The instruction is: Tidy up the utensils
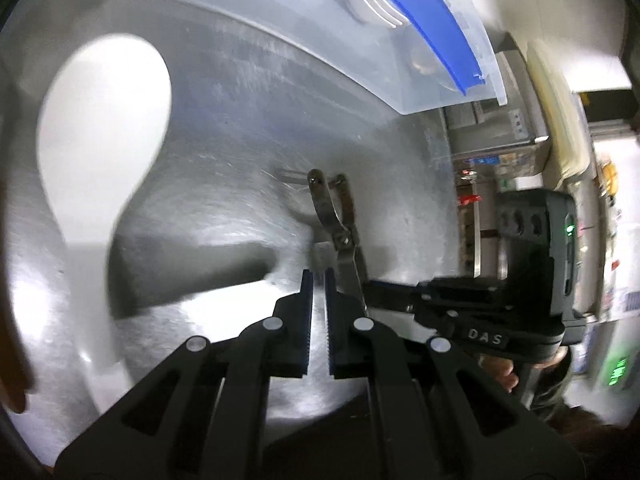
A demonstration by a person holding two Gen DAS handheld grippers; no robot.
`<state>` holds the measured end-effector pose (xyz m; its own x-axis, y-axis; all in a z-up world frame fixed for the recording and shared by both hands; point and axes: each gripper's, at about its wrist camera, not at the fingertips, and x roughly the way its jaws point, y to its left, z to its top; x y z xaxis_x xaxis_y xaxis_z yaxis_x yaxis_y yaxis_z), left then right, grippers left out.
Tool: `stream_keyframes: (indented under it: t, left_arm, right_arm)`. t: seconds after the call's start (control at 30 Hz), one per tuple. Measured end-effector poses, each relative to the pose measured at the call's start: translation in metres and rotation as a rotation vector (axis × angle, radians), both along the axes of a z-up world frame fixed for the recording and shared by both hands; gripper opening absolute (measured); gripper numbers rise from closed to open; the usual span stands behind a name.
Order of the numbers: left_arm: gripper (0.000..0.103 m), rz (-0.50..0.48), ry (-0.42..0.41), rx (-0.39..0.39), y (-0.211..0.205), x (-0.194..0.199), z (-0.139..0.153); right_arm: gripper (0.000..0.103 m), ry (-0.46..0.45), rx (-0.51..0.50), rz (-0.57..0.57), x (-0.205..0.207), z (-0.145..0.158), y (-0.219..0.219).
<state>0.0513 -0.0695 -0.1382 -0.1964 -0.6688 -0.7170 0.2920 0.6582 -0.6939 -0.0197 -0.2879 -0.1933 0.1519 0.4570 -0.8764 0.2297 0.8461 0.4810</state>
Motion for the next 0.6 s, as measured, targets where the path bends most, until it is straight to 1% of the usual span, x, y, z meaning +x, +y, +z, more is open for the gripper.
stream_keyframes:
  t: [0.03,0.07,0.1,0.13,0.17,0.2,0.27,0.33,0.37,0.43,0.53,0.57,0.6]
  left_arm:
    - [0.003,0.001,0.023,-0.012,-0.002,0.0,-0.002]
    - [0.006,0.002,0.043,-0.02,-0.003,0.0,-0.005]
    - [0.02,0.006,0.066,-0.032,-0.005,-0.001,-0.007]
    - [0.03,0.012,0.08,-0.043,-0.005,-0.001,-0.008]
    - [0.052,0.021,0.089,-0.058,-0.005,-0.002,-0.008]
    - [0.057,0.039,0.1,-0.085,-0.003,-0.002,-0.008]
    - [0.058,0.047,0.101,-0.1,-0.004,-0.001,-0.006]
    - [0.058,0.053,0.078,-0.057,-0.007,0.0,-0.006]
    - [0.058,0.053,0.073,-0.043,-0.01,0.0,-0.006]
    - [0.058,0.051,0.056,-0.002,-0.016,0.0,-0.008]
    - [0.057,0.034,0.018,0.023,-0.023,-0.001,-0.007]
    - [0.049,0.031,0.01,0.025,-0.027,-0.002,-0.007]
    - [0.035,0.019,0.007,0.036,-0.031,-0.003,-0.009]
  right_arm:
    - [0.002,0.006,0.034,-0.007,-0.002,-0.003,-0.003]
    - [0.002,0.014,0.072,-0.017,-0.005,-0.006,-0.005]
    - [0.002,0.018,0.078,-0.019,0.0,-0.003,-0.005]
    - [0.002,0.021,0.077,-0.021,0.001,-0.004,-0.006]
    - [0.002,0.025,0.08,-0.027,0.0,-0.007,-0.007]
    - [0.002,0.028,0.081,-0.027,0.003,-0.006,-0.009]
    - [0.002,0.03,0.074,-0.022,0.001,-0.006,-0.003]
    - [0.002,0.03,0.074,-0.004,0.0,-0.004,0.003]
    - [0.002,0.028,0.072,0.007,-0.009,-0.002,0.004]
    - [0.002,0.024,0.067,0.032,-0.006,0.0,0.01]
    - [0.002,0.022,0.057,0.054,-0.003,-0.002,0.019]
    - [0.002,0.021,0.056,0.057,-0.007,-0.002,0.016]
    - [0.002,0.021,0.061,0.06,-0.008,-0.003,0.016]
